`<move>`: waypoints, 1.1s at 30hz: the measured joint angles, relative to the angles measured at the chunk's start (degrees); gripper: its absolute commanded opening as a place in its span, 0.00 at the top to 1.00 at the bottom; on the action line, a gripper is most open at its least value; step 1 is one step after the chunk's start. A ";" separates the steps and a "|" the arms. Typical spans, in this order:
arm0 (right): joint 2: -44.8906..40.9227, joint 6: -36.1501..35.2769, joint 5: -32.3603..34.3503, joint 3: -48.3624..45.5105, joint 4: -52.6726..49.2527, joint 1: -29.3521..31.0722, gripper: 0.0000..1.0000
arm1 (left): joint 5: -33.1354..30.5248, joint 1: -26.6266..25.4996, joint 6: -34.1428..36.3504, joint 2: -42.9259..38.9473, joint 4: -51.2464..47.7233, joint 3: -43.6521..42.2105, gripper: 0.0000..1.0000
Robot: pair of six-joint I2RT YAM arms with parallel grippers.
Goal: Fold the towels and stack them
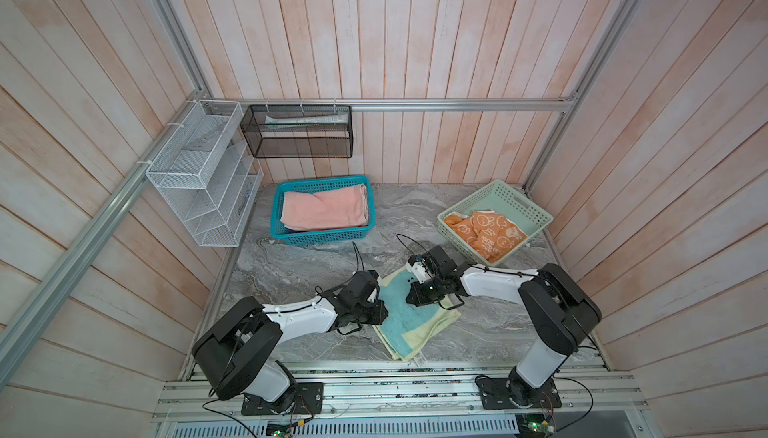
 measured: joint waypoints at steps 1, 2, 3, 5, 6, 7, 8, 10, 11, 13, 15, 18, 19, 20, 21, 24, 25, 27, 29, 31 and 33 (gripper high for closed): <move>-1.90 0.70 0.28 -1.14 -1.18 0.24 0.77 | 0.33 0.90 -0.50 0.09 0.28 0.00 0.69; -3.50 1.25 0.66 -1.64 -2.54 0.37 0.73 | 0.66 1.86 -0.94 0.09 0.52 -0.02 0.67; -5.05 1.57 1.22 -1.68 -3.98 0.44 0.70 | 1.14 3.08 -1.40 0.09 0.76 -0.04 0.66; -7.82 1.92 2.43 -0.79 -5.73 0.11 0.67 | 1.86 5.68 -2.25 0.09 1.42 -0.07 0.62; -9.14 1.99 3.26 0.31 -6.58 -0.55 0.65 | 2.36 7.04 -2.67 0.09 1.66 -0.07 0.61; -9.99 1.92 3.67 1.55 -6.93 -1.57 0.65 | 2.99 8.33 -3.06 0.09 1.84 -0.04 0.59; -10.38 1.79 4.17 2.62 -6.99 -2.64 0.64 | 3.50 9.42 -3.28 0.09 1.88 0.00 0.59; -10.64 1.44 5.22 4.63 -6.60 -6.21 0.63 | 4.76 11.43 -3.69 0.15 1.86 0.26 0.58; -10.54 1.22 5.62 4.98 -6.27 -7.87 0.63 | 5.18 12.20 -3.76 0.31 1.86 0.48 0.58; -9.81 0.87 6.34 5.07 -5.95 -11.45 0.62 | 6.19 13.75 -3.89 0.76 1.90 1.16 0.57; -8.20 0.76 6.88 5.07 -5.92 -13.53 0.62 | 6.84 15.04 -4.00 0.96 1.95 1.55 0.56; -5.66 0.72 7.61 5.07 -5.90 -14.10 0.61 | 7.69 16.83 -4.39 1.49 2.08 2.32 0.55; -5.01 0.72 7.72 5.07 -5.84 -14.08 0.60 | 7.89 17.31 -4.61 1.77 2.21 2.64 0.55; -4.52 0.74 7.78 5.07 -5.73 -14.01 0.60 | 8.04 17.66 -4.68 2.05 2.36 2.91 0.55; -4.07 0.81 7.96 5.07 -5.57 -13.99 0.59 | 8.26 18.03 -4.83 2.58 2.58 3.30 0.55; -2.95 0.90 8.74 5.07 -5.01 -13.99 0.57 | 9.49 18.47 -5.03 4.81 3.50 4.52 0.54; -2.60 0.90 9.03 5.07 -4.81 -14.01 0.57 | 9.92 18.47 -5.03 5.75 3.63 4.92 0.54; -2.19 0.90 9.49 5.07 -4.55 -14.12 0.56 | 10.86 18.47 -5.05 7.28 3.96 5.38 0.54; -1.95 0.90 9.66 5.07 -4.39 -14.43 0.56 | 12.00 18.47 -5.09 8.04 4.76 5.64 0.55; -1.62 0.87 9.62 5.07 -4.15 -14.99 0.56 | 12.68 18.47 -5.38 8.37 5.38 5.73 0.60; -0.92 0.83 9.53 5.11 -3.87 -15.52 0.56 | 13.31 18.47 -5.46 8.39 5.66 5.73 0.67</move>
